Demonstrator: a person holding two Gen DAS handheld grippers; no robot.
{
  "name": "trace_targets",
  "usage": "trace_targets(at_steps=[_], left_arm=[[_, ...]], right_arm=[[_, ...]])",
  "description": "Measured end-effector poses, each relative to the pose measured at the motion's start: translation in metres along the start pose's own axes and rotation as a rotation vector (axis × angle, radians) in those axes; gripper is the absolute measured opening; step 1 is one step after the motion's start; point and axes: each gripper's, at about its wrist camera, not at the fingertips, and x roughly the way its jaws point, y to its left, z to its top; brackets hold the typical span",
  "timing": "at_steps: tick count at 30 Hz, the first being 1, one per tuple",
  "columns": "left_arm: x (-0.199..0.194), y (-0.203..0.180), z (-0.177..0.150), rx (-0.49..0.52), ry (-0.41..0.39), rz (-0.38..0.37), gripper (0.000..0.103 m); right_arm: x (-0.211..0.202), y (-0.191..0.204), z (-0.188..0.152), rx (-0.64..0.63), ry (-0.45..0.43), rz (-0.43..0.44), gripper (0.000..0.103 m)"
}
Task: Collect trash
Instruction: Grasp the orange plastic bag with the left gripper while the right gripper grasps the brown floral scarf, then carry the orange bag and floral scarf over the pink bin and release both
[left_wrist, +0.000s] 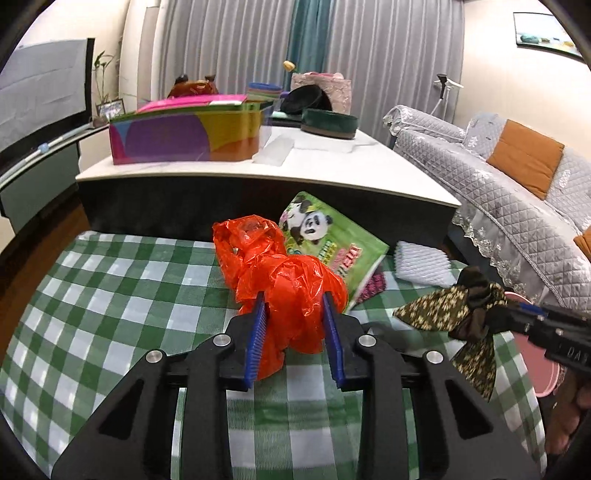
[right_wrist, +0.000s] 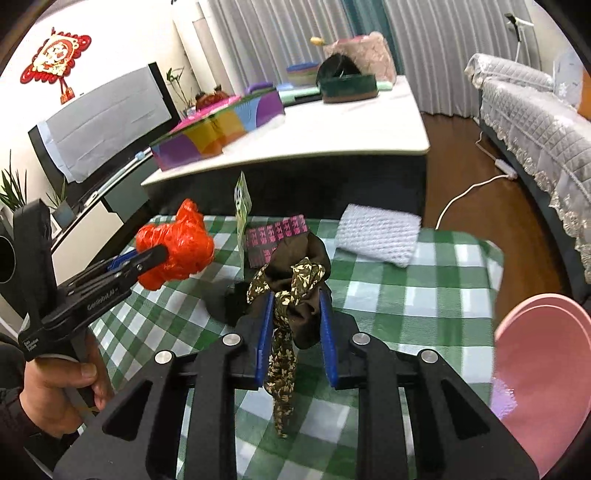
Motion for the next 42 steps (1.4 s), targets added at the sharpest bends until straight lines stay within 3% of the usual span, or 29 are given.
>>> trace_targets(at_steps=[13, 24, 42], left_arm=[[-0.068, -0.019, -0.009, 0.066, -0.066, -0.019, 0.029], [-0.102, -0.032, -0.020, 0.087, -0.092, -0.070, 0.029], [-0.110, -0.060, -0.022, 0.138, -0.121, -0.126, 0.029]], right_arm=[[-0.076, 0.008, -0.006, -0.014, -0.119, -0.050, 0.024], [-0.119, 0.007, -0.009, -0.003, -0.172, -0.087, 0.024], [-0.161, -0.014, 0.005, 0.010, -0.218, -0.139, 0.024]])
